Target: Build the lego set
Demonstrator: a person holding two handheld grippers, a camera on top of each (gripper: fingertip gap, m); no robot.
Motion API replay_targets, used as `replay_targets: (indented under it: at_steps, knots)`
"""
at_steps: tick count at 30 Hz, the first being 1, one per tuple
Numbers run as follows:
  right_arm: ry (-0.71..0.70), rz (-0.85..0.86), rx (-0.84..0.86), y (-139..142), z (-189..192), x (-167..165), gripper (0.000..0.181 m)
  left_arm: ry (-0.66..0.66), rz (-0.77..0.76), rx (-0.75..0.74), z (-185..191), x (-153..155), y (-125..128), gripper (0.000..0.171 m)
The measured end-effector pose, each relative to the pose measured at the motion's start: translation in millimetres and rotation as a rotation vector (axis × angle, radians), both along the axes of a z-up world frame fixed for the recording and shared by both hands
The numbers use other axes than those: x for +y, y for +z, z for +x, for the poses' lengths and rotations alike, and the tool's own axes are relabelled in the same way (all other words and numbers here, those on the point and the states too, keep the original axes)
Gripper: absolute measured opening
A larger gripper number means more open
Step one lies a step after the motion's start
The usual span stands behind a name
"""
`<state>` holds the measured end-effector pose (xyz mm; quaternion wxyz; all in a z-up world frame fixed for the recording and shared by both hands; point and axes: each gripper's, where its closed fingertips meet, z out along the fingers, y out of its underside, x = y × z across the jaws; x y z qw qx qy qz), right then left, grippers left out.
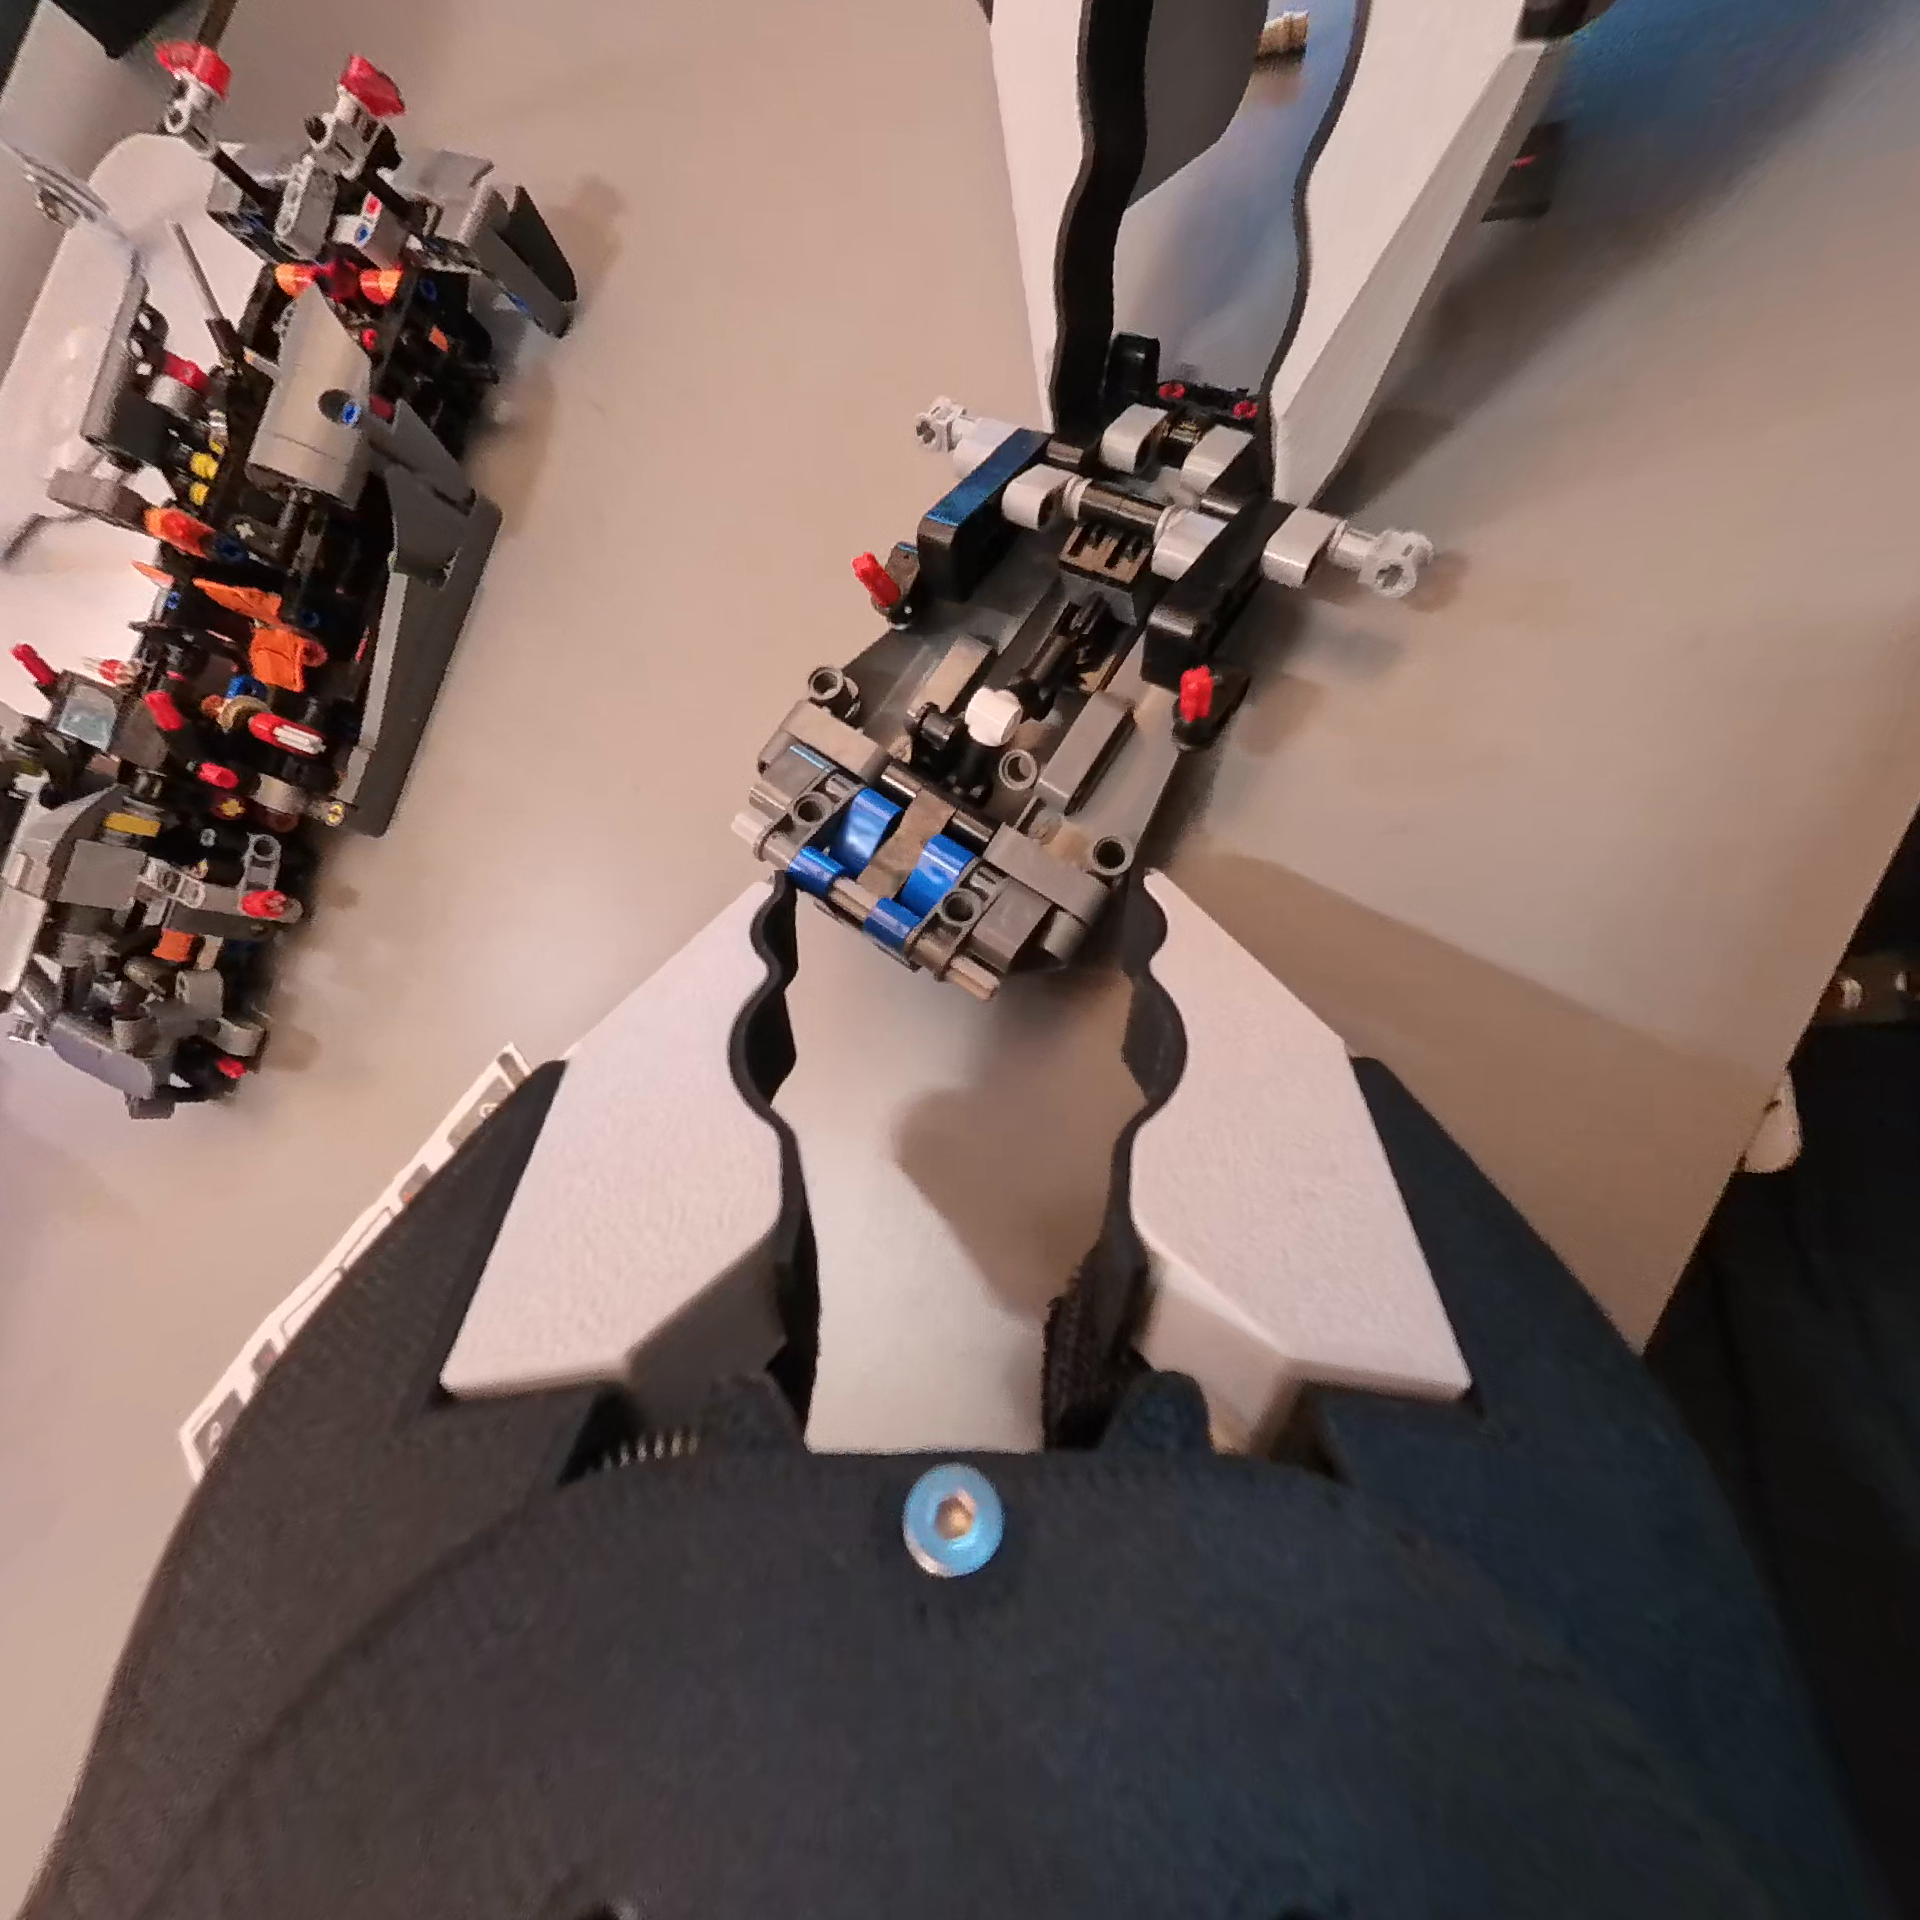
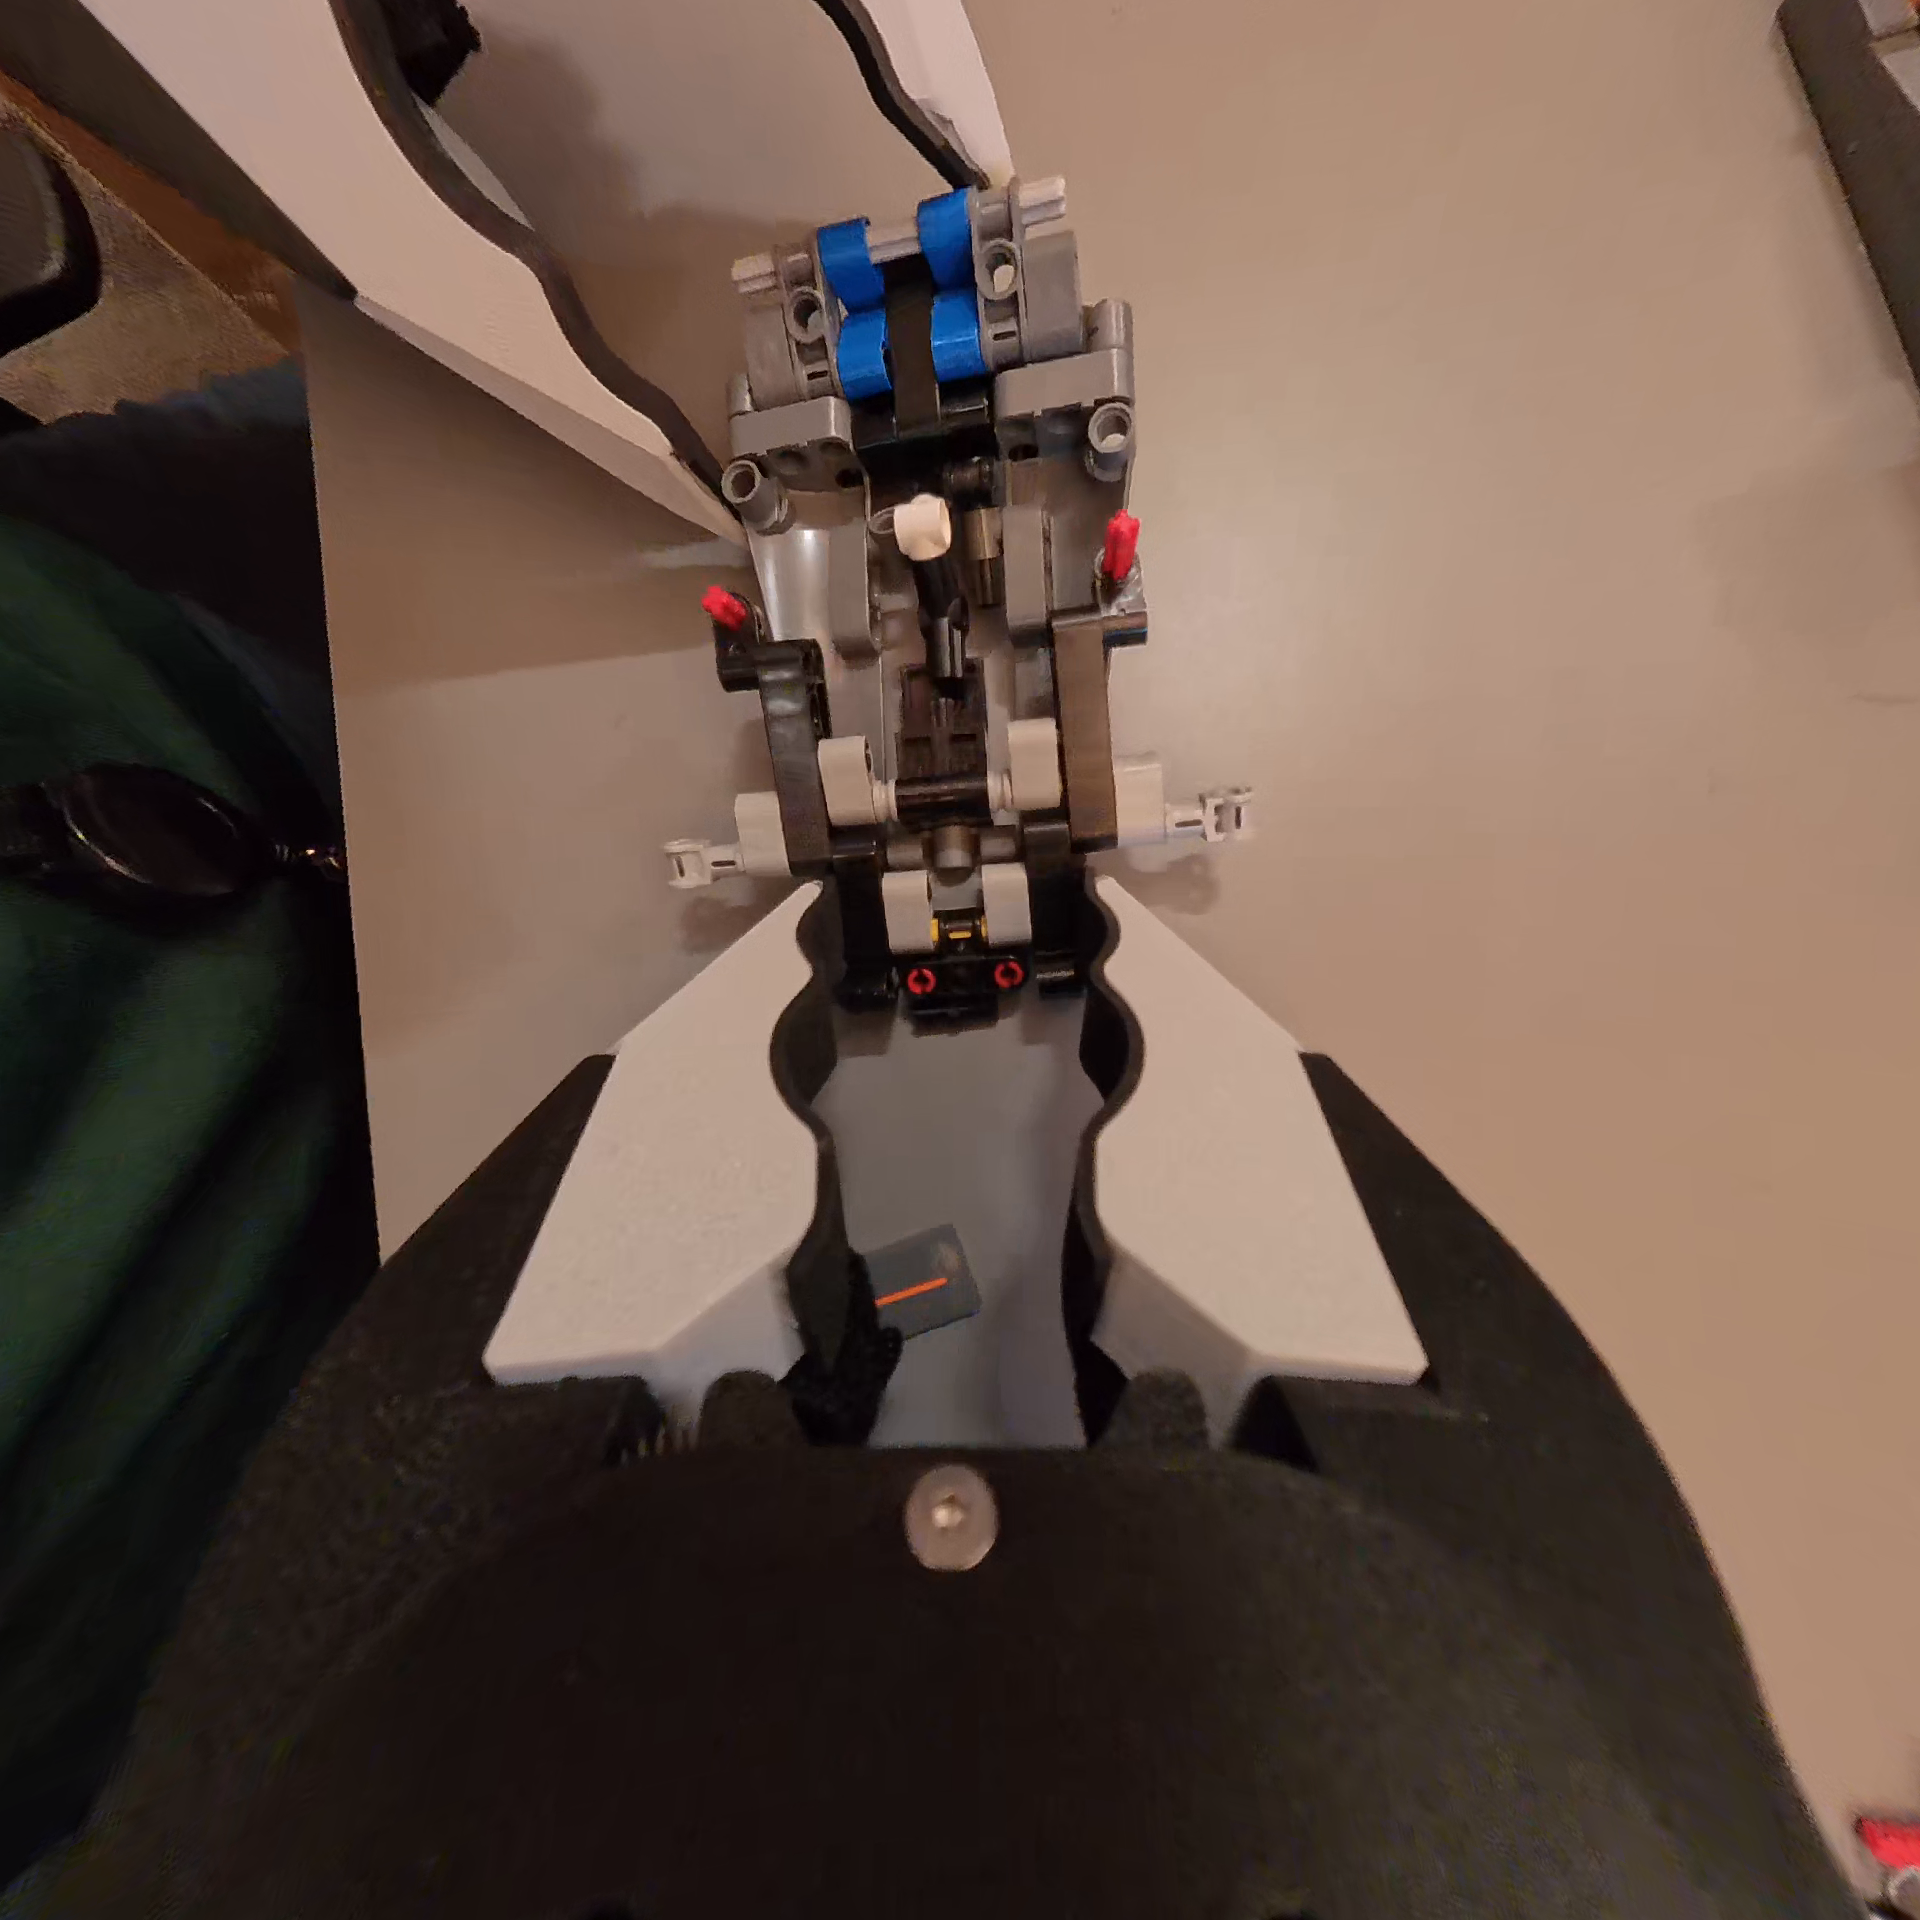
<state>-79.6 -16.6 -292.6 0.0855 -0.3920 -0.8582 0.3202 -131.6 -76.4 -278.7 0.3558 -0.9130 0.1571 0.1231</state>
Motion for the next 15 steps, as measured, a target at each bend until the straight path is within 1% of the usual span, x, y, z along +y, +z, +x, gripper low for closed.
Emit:
replay_targets:
  at_steps: [4, 8, 10, 13, 15]
  knots:
    - [-0.041, 0.028, -0.035, -0.2, -0.2, -1.4, 0.042, 0.004, -0.013, 0.020, -1.6, -1.2, -1.3, 0.060]
    - [-0.062, 0.025, -0.058, 0.8, -1.0, -2.0, 0.042, -0.008, -0.009, 0.008, 1.2, -0.4, -2.7, 0.060]
    - [-0.038, 0.046, -0.031, 0.0, -3.2, -3.7, 0.042, -0.007, -0.019, 0.047, -4.3, -1.5, -2.8, 0.061]
    - [-0.017, 0.044, -0.021, 0.0, -5.3, -4.7, 0.042, -0.014, -0.006, -0.003, -4.3, -1.8, -0.5, 0.061]
    - [0.003, 0.036, -0.004, 0.1, -5.5, -5.0, 0.042, -0.017, -0.019, 0.015, -6.1, -2.8, -2.4, 0.061]
